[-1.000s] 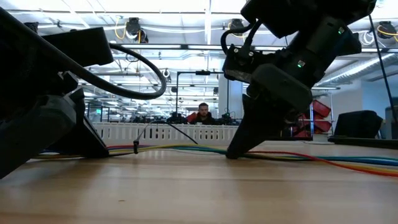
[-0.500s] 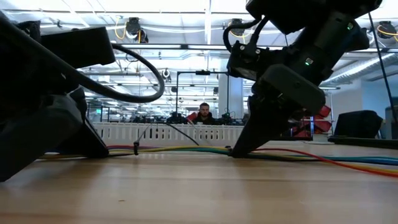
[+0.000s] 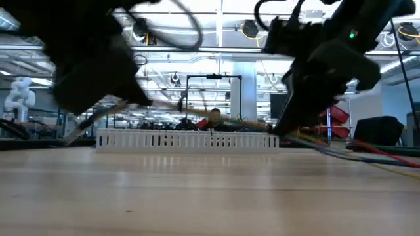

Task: Ziptie cables
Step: Put the colored ziptied cables into the white cable duct

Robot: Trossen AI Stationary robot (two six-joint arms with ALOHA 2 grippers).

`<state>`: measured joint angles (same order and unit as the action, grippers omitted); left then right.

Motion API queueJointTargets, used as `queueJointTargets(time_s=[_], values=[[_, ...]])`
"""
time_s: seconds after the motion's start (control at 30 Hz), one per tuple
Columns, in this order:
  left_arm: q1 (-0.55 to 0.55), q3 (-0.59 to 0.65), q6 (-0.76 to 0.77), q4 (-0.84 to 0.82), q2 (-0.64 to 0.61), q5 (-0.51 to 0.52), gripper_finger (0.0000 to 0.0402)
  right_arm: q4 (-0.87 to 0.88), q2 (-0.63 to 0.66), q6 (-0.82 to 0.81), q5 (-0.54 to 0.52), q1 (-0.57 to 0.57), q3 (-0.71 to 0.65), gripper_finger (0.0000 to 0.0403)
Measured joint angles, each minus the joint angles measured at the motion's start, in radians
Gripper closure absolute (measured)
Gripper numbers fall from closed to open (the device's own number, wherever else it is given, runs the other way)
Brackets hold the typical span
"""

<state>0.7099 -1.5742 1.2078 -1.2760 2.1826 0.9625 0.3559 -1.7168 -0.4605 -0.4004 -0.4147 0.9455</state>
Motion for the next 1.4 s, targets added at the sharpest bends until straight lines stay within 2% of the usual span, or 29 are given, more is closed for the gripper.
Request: queueJointTargets(time_s=[0.17, 0.33, 0.43, 0.63, 0.8, 1.0, 1.13, 1.2, 1.27, 1.4], values=[[-0.037, -0.094, -0.088, -0.095, -0.002, 0.067, 0.0401, 0.152, 0.121, 0.033, -0.054, -0.001, 0.021, 0.0402], [-0.107, -0.173, -0.098, -0.281, -0.003, 0.134, 0.0401, 0.427, 0.167, 0.098, -0.146, 0.021, 0.164, 0.0402], [-0.163, -0.181, -0.206, -0.283, -0.03, 0.138, 0.0401, 0.59, 0.165, 0.177, -0.17, 0.064, 0.277, 0.0402], [-0.265, -0.177, -0.247, -0.289, -0.108, 0.173, 0.0401, 0.754, 0.167, 0.309, -0.258, 0.173, 0.417, 0.0402], [-0.345, -0.178, -0.281, -0.289, -0.183, 0.204, 0.0402, 0.707, 0.165, 0.453, -0.272, 0.286, 0.415, 0.0402], [-0.459, -0.142, -0.329, -0.285, -0.203, 0.187, 0.0402, 0.542, 0.163, 0.668, -0.266, 0.435, 0.372, 0.0402], [-0.535, -0.064, -0.333, -0.251, -0.201, 0.171, 0.0401, 0.453, 0.162, 0.765, -0.223, 0.536, 0.334, 0.0402], [-0.558, -0.027, -0.34, -0.226, -0.201, 0.157, 0.0401, 0.418, 0.163, 0.796, -0.168, 0.581, 0.312, 0.0402], [-0.572, 0.002, -0.36, -0.208, -0.201, 0.125, 0.0401, 0.38, 0.163, 0.823, -0.108, 0.614, 0.285, 0.0402], [-0.607, 0.053, -0.442, -0.126, -0.203, 0.049, 0.0401, 0.291, 0.163, 0.867, -0.088, 0.661, 0.214, 0.0402]])
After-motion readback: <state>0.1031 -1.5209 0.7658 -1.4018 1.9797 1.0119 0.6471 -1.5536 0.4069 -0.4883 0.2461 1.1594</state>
